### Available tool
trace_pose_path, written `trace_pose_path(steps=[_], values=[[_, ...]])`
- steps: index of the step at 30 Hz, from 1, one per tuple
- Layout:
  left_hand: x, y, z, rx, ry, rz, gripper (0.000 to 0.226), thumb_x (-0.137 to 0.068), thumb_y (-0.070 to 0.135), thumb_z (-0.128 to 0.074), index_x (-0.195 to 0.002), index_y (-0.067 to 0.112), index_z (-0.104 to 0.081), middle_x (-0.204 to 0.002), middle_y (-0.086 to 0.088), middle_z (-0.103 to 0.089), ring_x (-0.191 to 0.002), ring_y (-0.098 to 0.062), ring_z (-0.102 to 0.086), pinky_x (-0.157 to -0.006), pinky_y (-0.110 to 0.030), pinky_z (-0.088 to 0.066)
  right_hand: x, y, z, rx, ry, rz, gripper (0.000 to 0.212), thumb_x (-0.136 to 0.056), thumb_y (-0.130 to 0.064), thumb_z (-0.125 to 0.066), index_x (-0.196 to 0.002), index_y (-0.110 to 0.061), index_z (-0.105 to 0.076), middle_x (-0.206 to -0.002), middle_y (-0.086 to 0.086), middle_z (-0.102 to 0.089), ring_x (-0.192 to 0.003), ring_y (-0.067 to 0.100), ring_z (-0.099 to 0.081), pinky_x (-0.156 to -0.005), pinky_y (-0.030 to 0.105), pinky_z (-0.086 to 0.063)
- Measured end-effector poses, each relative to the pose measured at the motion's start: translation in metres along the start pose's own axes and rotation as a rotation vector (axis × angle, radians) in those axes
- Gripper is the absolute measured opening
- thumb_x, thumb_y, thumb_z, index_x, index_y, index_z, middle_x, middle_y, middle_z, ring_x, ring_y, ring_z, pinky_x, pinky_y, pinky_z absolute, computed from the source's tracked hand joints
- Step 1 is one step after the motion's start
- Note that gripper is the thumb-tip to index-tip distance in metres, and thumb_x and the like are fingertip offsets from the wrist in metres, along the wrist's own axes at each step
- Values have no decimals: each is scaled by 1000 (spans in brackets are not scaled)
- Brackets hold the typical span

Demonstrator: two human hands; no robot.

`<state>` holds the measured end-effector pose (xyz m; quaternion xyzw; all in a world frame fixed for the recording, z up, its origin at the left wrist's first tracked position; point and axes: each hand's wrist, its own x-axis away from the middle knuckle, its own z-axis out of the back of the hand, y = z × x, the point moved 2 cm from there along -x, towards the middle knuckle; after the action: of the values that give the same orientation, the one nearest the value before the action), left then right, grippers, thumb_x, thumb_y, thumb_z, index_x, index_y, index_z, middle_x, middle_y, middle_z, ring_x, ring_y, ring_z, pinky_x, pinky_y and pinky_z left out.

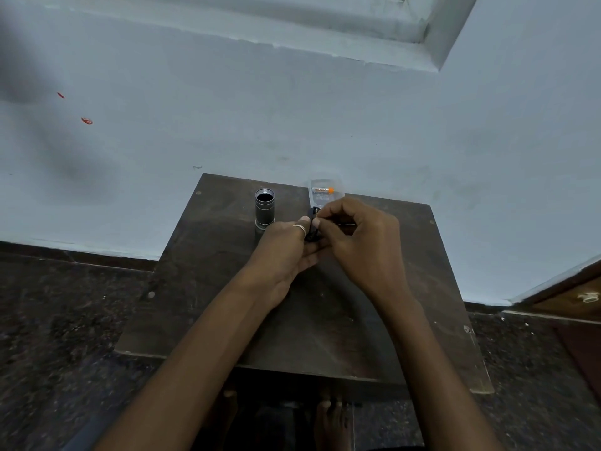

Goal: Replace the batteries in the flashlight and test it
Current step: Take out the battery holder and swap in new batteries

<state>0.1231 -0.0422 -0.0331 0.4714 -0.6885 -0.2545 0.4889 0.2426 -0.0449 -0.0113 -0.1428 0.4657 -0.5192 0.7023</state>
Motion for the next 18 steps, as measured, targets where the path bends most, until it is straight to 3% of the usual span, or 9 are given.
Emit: trace_pose_path(steps=[3, 8, 12, 16, 18], values=[[1, 2, -1, 13, -24, -19, 29, -105, 15, -40, -105, 2, -67, -97, -11, -76, -92, -19, -74, -84, -33, -59, -1, 3, -1, -3, -67, -81, 11, -80, -8, -79, -90, -14, -75, -87, -9, -74, -83, 4, -70, -74, 18, -56], [3, 5, -1, 51, -55, -12, 27, -105, 15, -40, -99, 2, -64, -76, -7, -76, -77, -15, -75, -67, -26, -60, -4, 10, -1, -85, -184, -245, 54, -79, -12, -82, -127, -21, -60, -118, -10, -68, -107, -2, -64, -91, 26, -56], [3, 6, 0, 31, -74, -5, 27, -104, 19, -43, -100, 4, -65, -89, -12, -77, -88, -20, -75, -76, -31, -61, -7, 12, 1, -160, -281, -288, 62, -82, -15, -81, -137, -20, -54, -126, -8, -66, -99, -19, -61, -90, 16, -55], [2, 7, 2, -24, -77, 2, 24, -98, 20, -57, -105, -2, -64, -99, -21, -73, -92, -23, -74, -77, -32, -61, -8, 14, 0, -159, -272, -266, 59, -83, -11, -80, -136, -17, -55, -122, -9, -66, -104, -13, -61, -84, 12, -53], [1, 6, 3, -36, -51, 12, 24, -96, 15, -60, -107, -6, -64, -118, -31, -65, -104, -31, -71, -79, -34, -61, -8, 15, 0, -139, -269, -243, 59, -83, -9, -79, -136, -15, -54, -123, -7, -66, -110, -5, -62, -86, 16, -54]])
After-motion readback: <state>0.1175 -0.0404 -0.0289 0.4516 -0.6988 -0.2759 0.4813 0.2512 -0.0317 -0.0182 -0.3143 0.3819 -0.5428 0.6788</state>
